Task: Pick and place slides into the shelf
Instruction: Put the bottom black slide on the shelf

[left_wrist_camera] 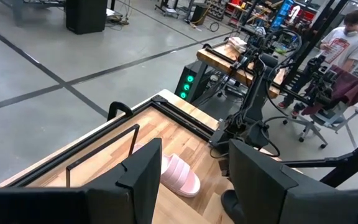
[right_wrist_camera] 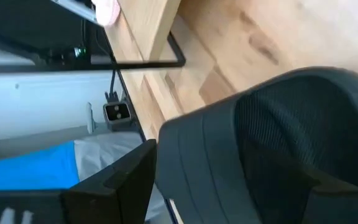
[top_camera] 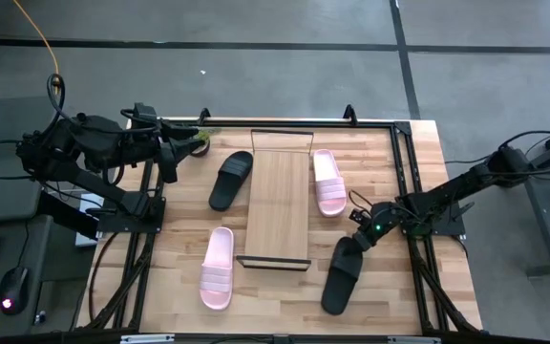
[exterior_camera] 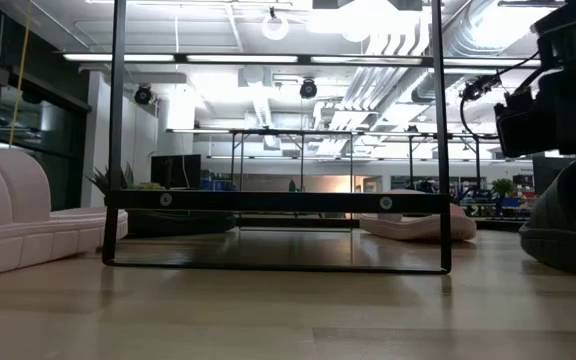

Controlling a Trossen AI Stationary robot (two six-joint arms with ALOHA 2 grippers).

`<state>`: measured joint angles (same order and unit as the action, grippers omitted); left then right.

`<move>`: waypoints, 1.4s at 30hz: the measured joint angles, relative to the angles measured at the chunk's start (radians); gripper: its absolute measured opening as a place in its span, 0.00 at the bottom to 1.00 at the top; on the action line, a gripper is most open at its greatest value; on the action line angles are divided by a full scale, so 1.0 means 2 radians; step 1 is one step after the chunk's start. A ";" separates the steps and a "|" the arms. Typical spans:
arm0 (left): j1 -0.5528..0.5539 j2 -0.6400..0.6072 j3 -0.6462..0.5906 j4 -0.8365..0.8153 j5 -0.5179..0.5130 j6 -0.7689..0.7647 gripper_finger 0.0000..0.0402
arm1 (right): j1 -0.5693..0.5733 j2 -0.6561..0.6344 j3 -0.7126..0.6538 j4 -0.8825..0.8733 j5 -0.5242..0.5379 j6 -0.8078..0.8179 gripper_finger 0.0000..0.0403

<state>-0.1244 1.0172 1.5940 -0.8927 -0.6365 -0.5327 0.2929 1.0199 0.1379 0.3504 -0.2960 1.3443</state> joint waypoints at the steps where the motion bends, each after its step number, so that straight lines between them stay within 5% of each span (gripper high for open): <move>1: 0.000 0.000 0.000 0.000 0.000 0.000 0.43 | 0.004 0.000 0.000 0.002 0.001 0.002 0.57; 21: 0.000 0.000 0.000 0.000 -0.002 0.002 0.43 | 0.073 0.000 0.000 0.008 0.072 0.059 0.57; 42: 0.000 0.000 0.000 -0.013 -0.002 0.002 0.43 | 0.078 0.000 0.000 -0.005 0.064 0.070 0.57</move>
<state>-0.1245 1.0172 1.5940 -0.9180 -0.6403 -0.5285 0.4480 1.0199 0.1371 0.3410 -0.1688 1.4836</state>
